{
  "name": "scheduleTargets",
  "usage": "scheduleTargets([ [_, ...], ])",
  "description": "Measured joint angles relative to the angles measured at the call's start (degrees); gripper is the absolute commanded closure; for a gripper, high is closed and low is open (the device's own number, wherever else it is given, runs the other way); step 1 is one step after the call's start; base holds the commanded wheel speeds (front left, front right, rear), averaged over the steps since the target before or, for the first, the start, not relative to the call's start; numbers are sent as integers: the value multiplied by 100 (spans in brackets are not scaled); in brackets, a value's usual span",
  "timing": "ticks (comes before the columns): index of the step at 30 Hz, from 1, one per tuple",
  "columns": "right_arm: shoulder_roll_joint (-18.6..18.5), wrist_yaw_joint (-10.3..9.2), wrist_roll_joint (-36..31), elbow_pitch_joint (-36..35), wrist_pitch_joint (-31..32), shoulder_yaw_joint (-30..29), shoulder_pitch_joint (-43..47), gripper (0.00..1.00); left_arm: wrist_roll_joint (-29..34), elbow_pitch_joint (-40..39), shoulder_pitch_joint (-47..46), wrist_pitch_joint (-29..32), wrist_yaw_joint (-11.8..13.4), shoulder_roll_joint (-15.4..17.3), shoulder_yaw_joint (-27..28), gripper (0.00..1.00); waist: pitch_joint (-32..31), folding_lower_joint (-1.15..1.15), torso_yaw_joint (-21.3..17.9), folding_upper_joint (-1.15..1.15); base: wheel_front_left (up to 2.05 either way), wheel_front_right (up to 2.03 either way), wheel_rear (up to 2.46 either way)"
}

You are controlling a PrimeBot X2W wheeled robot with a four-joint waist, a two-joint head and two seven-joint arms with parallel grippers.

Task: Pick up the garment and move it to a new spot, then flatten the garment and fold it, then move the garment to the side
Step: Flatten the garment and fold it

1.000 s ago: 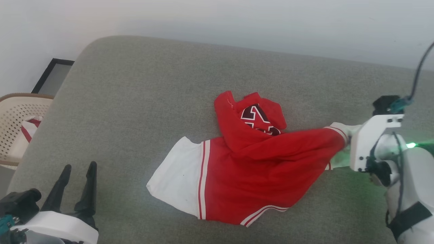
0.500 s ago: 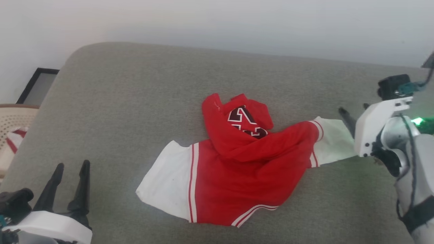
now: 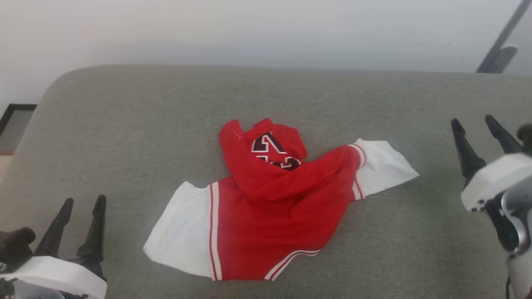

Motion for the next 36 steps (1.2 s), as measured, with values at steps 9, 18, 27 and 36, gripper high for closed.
scheduleTargets([
  [9, 136, 0, 47, -278, -716, -20, 686, 0, -44, -99, 82, 112, 11, 119, 27, 0, -24, 0, -315, 0, 0, 0, 0],
  [18, 280, 0, 100, -341, -1004, 10, 1017, 0, -102, -181, 94, 387, 8, 218, -54, 0, -6, 0, -519, 0, 0, 0, 0],
  [27, 318, 0, 133, -313, -1065, 68, 1057, 0, -365, -232, 94, 1110, 0, 299, -320, 0, 68, 0, -644, 0, 0, 0, 0],
  [36, 270, 0, 140, -339, -1057, 176, 1033, 0, -642, 82, -76, 2432, 242, 541, -723, 0, 183, 0, -746, 0, 0, 0, 0],
])
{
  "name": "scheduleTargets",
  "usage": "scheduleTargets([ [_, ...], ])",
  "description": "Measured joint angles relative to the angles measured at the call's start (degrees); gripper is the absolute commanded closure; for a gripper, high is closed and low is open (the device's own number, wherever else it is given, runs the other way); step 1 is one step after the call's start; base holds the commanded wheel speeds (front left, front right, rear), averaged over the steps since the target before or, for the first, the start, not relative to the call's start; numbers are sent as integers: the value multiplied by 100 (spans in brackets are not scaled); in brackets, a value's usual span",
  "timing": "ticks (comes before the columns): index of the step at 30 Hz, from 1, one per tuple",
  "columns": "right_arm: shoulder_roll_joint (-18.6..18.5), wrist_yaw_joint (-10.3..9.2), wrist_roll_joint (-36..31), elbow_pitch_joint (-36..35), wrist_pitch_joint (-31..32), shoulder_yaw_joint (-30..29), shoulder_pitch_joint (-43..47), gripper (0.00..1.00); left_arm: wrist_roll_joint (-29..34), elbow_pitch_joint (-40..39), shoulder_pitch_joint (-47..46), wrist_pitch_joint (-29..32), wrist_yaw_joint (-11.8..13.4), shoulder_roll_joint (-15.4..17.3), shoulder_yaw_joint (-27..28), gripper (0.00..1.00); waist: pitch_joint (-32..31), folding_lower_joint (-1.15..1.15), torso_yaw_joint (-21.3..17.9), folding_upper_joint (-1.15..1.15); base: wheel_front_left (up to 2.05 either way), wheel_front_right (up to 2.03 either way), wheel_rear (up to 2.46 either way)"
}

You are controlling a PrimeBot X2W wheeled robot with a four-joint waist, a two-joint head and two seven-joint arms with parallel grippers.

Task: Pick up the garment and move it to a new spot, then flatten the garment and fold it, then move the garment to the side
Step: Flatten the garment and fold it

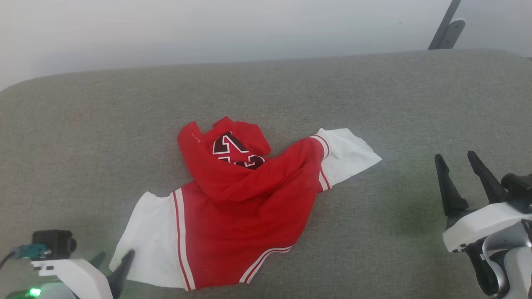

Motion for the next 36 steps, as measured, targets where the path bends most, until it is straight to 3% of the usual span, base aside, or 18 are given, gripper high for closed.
scheduleTargets([
  [14, -66, -1, 44, -47, 111, 135, -2, 0, -68, 687, -605, 1441, 102, 70, -622, 0, 72, 0, -54, 0, 0, 0, 0],
  [27, -141, 0, 11, -154, 538, 200, 0, 0, 89, 1304, -1338, 1826, -157, -135, -993, 0, 183, 0, 56, 0, 0, 0, 0],
  [28, -155, 0, 27, -169, 601, 226, -2, 0, 83, 1365, -1389, 1851, -209, -166, -1006, 54, 198, 0, 76, 0, 0, 0, 0],
  [29, -171, 0, 51, -183, 660, 260, -1, 0, 74, 1432, -1451, 1896, -266, -200, -1036, 100, 214, 0, 94, 0, 0, 0, 0],
  [36, -427, 0, 307, -209, 1276, 595, -261, 0, 111, 1792, -1842, 1952, -528, -375, -1179, 100, 378, 0, 227, 0, 0, 0, 0],
])
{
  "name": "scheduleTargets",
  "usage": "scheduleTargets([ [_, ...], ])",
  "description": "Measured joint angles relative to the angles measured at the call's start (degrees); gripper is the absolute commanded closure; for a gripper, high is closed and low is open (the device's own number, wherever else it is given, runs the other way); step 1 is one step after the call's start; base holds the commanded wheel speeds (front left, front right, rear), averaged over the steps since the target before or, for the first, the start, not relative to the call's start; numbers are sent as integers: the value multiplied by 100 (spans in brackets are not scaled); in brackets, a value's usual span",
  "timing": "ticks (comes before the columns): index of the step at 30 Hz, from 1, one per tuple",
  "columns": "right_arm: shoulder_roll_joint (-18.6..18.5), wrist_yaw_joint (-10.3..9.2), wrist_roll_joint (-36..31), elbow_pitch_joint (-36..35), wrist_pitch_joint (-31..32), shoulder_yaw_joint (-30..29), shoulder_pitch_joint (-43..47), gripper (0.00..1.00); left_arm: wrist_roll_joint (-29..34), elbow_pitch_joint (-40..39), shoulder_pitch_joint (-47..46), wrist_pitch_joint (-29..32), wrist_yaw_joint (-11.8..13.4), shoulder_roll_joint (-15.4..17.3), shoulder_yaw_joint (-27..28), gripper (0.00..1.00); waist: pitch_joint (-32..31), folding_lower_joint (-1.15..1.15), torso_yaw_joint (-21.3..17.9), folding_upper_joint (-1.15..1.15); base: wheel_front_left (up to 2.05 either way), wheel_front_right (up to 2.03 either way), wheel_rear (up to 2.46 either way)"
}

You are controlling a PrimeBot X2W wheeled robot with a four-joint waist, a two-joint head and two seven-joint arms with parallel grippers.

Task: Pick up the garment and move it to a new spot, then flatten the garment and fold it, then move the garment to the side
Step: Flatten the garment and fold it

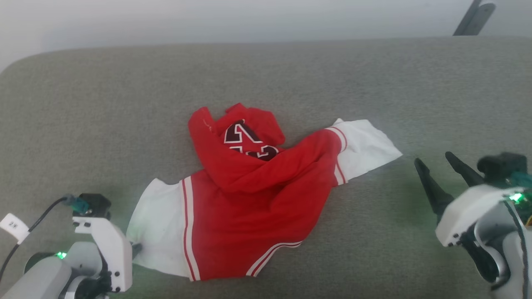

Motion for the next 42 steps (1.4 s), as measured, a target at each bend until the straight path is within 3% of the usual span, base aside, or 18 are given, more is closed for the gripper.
scheduleTargets([
  [14, -634, -1, 639, 1120, 2042, 872, -1539, 0, 241, 354, -657, -194, -360, -480, -249, 100, 404, 0, 578, 0, 0, 0, 0],
  [22, -761, 2, 888, 1946, 2735, 1428, -2334, 0, 293, 465, -942, -257, -509, -654, -342, 100, 617, 0, 851, 0, 0, 0, 0],
  [24, -809, 1, 929, 2121, 2872, 1582, -2497, 100, 302, 498, -995, -275, -537, -680, -360, 100, 654, 0, 890, 0, 0, 0, 0],
  [33, -834, 3, 1532, 2332, 3109, 1831, -2819, 100, 319, 456, -1265, -158, -525, -583, -324, 100, 496, 0, 866, 0, 0, 0, 0],
  [42, -965, 2, 2393, 1947, 3430, 1524, -2995, 100, 210, -454, -1811, 481, -285, 127, 82, 100, -57, 0, 683, 0, 0, 0, 0],
])
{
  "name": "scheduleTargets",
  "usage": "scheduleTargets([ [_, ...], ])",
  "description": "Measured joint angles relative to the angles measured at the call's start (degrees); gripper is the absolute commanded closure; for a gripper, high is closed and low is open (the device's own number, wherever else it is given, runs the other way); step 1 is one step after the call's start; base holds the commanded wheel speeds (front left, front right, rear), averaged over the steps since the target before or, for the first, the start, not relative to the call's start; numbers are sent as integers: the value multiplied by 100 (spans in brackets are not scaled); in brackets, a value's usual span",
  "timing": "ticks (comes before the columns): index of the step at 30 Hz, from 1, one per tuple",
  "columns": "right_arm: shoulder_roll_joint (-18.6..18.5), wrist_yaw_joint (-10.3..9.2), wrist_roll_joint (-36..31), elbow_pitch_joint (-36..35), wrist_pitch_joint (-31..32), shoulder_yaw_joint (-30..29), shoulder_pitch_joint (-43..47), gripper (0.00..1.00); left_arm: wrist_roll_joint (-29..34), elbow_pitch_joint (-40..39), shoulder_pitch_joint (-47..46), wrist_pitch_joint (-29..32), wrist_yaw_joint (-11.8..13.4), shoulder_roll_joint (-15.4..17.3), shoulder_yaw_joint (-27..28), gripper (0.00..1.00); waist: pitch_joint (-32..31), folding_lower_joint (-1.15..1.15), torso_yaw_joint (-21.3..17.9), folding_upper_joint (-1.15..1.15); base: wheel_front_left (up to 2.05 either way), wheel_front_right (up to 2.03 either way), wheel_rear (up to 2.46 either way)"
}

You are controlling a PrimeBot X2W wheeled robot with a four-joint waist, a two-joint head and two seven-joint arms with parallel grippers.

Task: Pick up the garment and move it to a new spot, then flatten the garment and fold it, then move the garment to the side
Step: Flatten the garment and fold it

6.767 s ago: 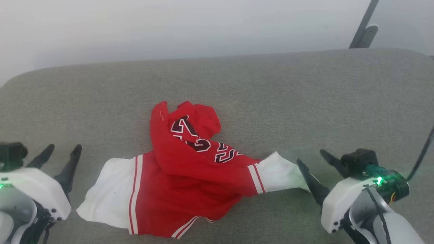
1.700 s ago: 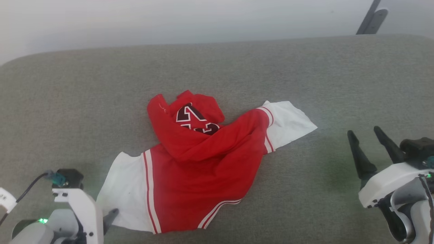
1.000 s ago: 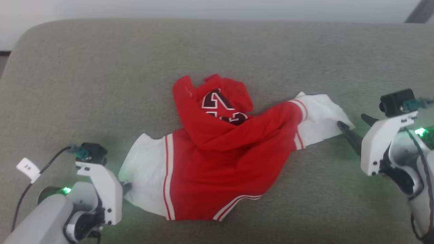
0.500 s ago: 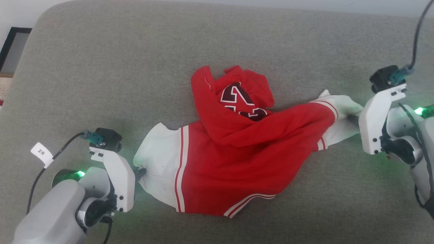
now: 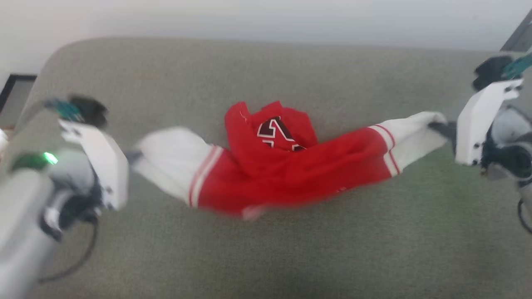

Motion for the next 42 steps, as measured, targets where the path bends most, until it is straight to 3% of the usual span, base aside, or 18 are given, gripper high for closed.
scheduleTargets([
  [8, 11, 0, 252, -105, 63, -370, -425, 100, -60, -493, -703, 464, 176, 409, 312, 100, -414, 0, -180, 0, 0, 0, 0],
  [13, 324, -1, 352, -134, -90, -726, -817, 100, 53, -486, -1372, 546, 168, 460, 422, 100, -726, 0, -303, 0, 0, 0, 0],
  [29, 820, -1, -407, 15, -1059, -1618, -1709, 100, 683, 414, -3061, -155, -256, 86, 421, 100, -936, 0, -435, 0, 0, 0, 0],
  [42, 929, -2, -1523, 30, -2348, -1589, -2474, 100, 1166, 1129, -4111, -938, -401, -368, 307, 100, -89, 0, -521, 0, 0, 0, 0],
])
